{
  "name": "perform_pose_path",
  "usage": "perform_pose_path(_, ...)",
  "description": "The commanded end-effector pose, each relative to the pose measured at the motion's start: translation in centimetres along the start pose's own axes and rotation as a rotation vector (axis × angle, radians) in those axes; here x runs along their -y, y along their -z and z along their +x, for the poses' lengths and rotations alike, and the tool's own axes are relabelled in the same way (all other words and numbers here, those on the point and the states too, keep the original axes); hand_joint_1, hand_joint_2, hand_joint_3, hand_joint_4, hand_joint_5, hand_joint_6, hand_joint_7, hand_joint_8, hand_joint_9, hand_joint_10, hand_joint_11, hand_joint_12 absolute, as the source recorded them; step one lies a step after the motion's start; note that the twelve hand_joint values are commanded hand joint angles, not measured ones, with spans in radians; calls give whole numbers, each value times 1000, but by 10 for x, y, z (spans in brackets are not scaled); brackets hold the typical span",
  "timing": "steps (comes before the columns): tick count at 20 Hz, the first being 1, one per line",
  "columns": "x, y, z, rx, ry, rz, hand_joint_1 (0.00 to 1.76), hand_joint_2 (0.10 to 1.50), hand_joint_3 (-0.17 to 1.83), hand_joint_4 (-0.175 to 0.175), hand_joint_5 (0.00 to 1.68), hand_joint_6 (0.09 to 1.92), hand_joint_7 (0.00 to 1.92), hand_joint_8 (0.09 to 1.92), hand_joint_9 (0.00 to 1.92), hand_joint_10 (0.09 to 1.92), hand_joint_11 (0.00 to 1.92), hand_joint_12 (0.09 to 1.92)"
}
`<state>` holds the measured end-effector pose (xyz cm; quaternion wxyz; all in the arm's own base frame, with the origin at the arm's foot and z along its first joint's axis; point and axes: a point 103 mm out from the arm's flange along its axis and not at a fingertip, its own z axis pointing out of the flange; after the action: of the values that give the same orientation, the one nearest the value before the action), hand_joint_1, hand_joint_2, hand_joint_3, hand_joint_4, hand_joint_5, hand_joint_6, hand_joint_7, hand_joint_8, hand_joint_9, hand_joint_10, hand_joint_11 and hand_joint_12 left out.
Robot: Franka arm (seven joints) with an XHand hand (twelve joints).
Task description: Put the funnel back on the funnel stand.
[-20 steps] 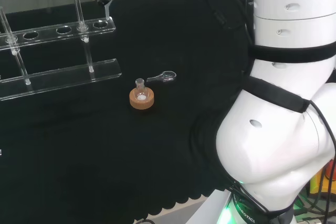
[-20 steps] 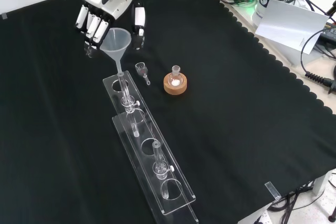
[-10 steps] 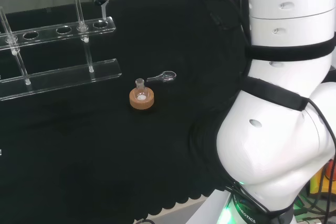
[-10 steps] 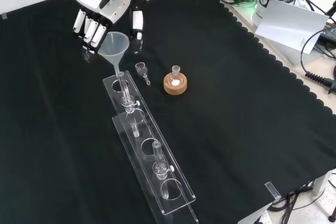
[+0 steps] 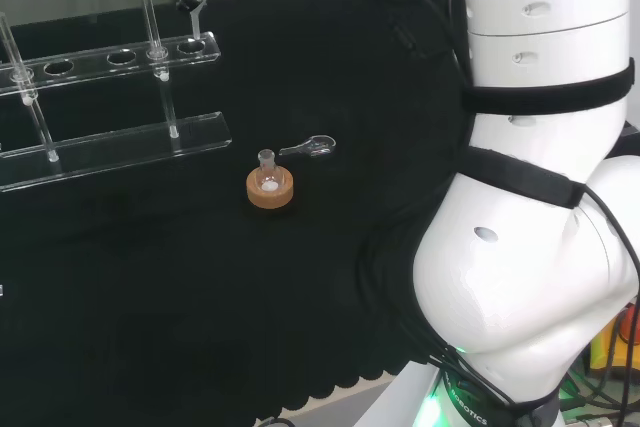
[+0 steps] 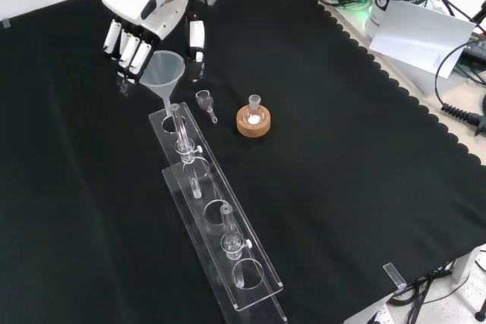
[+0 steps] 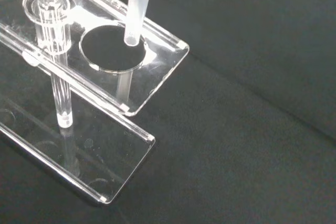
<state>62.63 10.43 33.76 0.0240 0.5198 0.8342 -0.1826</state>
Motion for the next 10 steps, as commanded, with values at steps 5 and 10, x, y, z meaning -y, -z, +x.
perform_pose_path(5, -14, -13, 3, 1, 15, 34, 620, 1015, -175, -39, 560, 256, 650, 633, 890, 458, 552, 1263)
perform_pose_path(10, -15, -14, 4, -6, 19, 28, 619, 1015, -175, -39, 556, 263, 649, 634, 890, 458, 553, 1262)
